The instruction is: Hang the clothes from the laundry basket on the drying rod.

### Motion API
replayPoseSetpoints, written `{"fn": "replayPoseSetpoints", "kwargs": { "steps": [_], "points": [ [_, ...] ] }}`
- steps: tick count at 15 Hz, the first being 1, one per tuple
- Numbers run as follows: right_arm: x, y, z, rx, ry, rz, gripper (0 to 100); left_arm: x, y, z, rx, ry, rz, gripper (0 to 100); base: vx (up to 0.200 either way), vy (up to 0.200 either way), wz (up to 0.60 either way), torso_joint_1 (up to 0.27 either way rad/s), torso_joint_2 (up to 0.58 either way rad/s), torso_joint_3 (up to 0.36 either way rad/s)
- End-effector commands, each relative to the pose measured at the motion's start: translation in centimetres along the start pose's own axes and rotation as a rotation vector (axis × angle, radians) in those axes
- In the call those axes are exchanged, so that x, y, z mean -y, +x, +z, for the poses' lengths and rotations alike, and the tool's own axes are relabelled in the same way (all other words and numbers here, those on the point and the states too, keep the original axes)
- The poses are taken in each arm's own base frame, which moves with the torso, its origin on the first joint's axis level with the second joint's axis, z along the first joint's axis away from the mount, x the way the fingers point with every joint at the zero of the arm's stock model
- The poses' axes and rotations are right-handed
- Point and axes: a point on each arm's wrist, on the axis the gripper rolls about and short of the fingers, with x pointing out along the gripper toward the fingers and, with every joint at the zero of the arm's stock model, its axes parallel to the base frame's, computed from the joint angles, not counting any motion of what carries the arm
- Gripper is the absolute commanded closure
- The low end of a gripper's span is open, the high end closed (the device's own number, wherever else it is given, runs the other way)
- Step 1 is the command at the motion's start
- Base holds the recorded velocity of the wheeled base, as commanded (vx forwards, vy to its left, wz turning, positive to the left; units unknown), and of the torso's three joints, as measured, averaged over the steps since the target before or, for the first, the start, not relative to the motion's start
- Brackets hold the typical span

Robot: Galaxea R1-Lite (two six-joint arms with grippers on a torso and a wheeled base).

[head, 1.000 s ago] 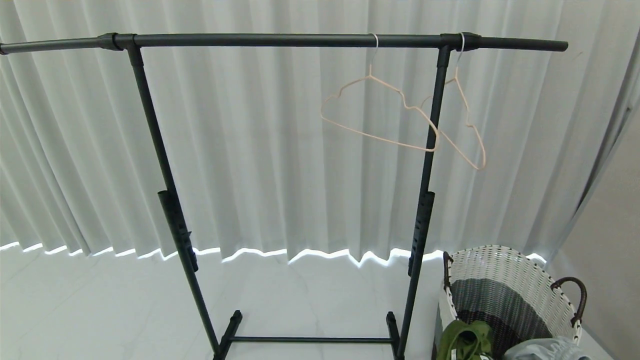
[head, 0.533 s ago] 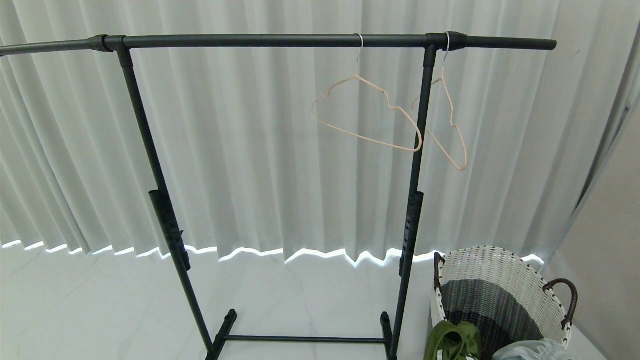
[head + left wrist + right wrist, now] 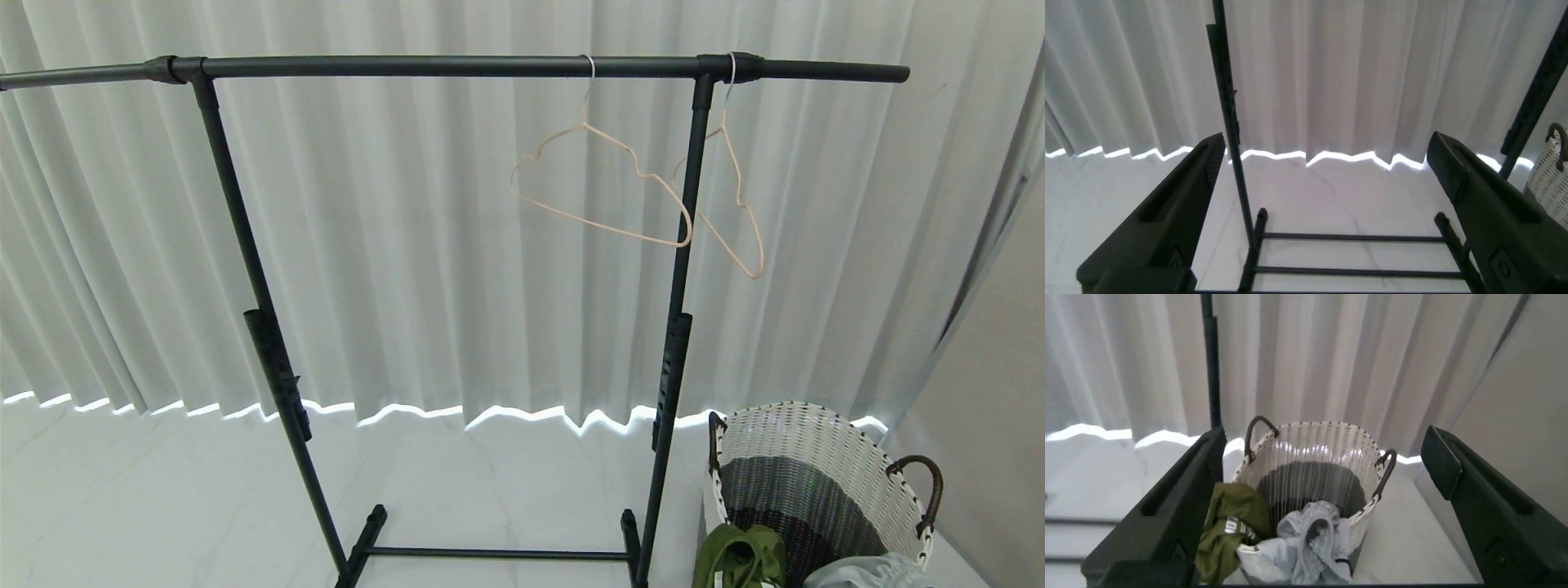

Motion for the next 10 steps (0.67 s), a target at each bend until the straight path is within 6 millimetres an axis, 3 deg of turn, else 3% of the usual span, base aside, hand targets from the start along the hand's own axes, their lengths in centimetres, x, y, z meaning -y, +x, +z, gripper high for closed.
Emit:
{"fn": "replayPoseSetpoints", "kwargs": {
  "steps": [1,3,5,10],
  "points": [
    [0.2,7.4,5.6,-0.25,-0.071,0.079,0,0.0,0.0,0.0,0.0,0.001,0.0,0,0.0,0.0,0.0,0.0,0.0,0.0],
    [0.0,13.4,5.1,-0.356,-0.089,0.081,0,0.0,0.0,0.0,0.0,0.0,0.0,0,0.0,0.0,0.0,0.0,0.0,0.0],
    [0.1,17.8,3.4,-0.443,-0.147,0.036,0,0.0,0.0,0.0,0.0,0.0,0.0,0,0.0,0.0,0.0,0.0,0.0,0.0],
    [1.1,21.8,-1.4,-0.68,-0.369,0.088,0,0.0,0.0,0.0,0.0,0.0,0.0,0,0.0,0.0,0.0,0.0,0.0,0.0]
  ]
}}
